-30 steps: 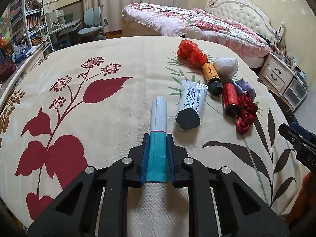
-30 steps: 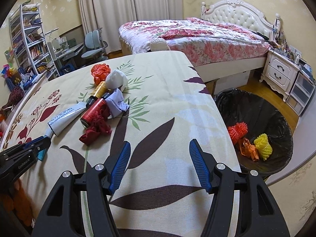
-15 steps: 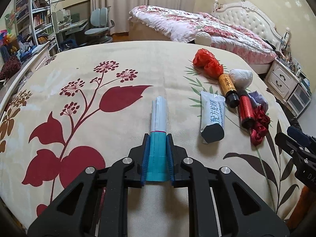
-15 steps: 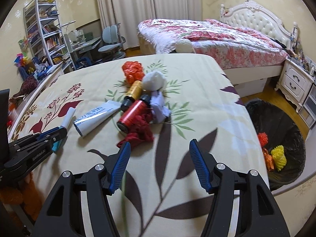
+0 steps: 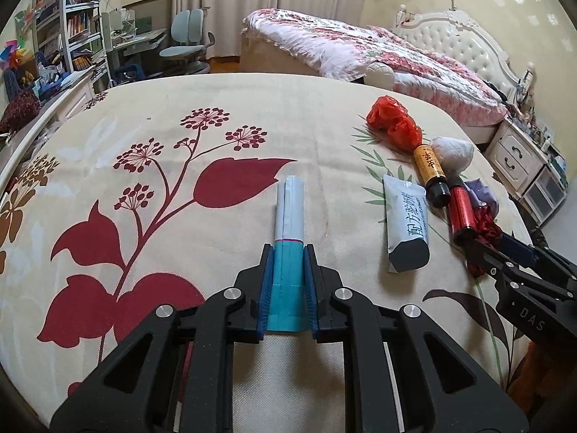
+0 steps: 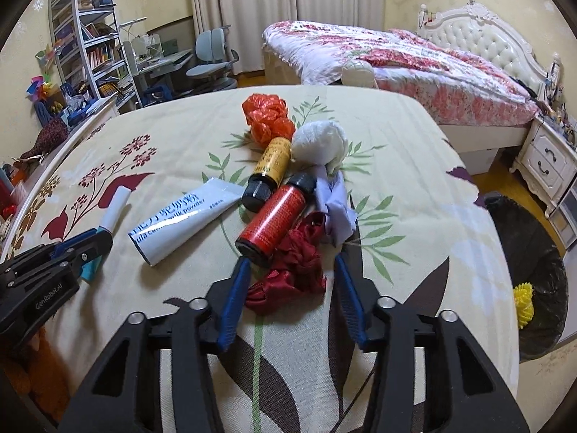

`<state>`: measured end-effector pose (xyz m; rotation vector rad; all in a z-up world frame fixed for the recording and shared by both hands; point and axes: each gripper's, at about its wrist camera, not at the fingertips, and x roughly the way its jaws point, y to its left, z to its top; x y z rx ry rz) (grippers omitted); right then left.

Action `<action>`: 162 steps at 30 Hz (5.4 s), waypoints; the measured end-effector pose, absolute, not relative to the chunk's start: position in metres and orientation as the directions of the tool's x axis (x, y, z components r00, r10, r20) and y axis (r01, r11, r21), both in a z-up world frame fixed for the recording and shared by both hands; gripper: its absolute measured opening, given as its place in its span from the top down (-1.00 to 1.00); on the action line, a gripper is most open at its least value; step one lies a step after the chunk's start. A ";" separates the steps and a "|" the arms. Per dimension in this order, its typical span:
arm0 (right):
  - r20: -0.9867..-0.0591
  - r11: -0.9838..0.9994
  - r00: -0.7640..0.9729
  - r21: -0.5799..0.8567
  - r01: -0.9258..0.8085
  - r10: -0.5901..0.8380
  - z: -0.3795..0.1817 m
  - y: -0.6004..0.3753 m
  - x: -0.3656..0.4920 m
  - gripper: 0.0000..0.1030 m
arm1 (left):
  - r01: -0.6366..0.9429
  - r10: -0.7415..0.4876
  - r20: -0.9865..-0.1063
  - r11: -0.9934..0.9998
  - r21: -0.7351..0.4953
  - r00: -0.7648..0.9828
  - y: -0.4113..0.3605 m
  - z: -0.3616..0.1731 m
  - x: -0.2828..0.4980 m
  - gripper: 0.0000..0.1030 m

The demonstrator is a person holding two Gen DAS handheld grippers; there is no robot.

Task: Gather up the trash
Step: 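Grasp the white-and-teal tube with the left tool, then grasp the red ribbon with the right tool while the left tool holds the tube, then carry the tube and ribbon over the black bin and open both tools, then move both tools back over the table items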

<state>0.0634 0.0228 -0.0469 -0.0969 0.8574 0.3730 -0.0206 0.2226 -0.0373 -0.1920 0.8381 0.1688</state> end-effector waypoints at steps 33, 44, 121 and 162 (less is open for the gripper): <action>-0.755 0.941 0.586 0.120 -0.316 0.293 -0.050 -0.011 0.043 0.32 | -0.215 0.048 -0.749 0.968 -0.128 0.661 0.213 -0.035 -0.033 0.68; -0.709 0.949 0.648 0.100 -0.299 0.279 -0.028 -0.024 0.036 0.52 | -0.188 0.027 -0.730 0.972 -0.140 0.683 0.204 -0.022 -0.036 0.68; -0.714 0.970 0.698 0.130 0.206 -0.053 -0.052 -0.279 0.116 0.50 | 0.372 -0.261 -0.750 0.928 -0.021 0.607 -0.131 -0.045 0.140 0.65; -0.683 0.992 0.730 0.093 0.081 0.004 -0.028 -0.190 0.077 -0.46 | 0.064 -0.062 -0.707 0.998 -0.024 0.705 0.026 -0.001 0.067 -0.55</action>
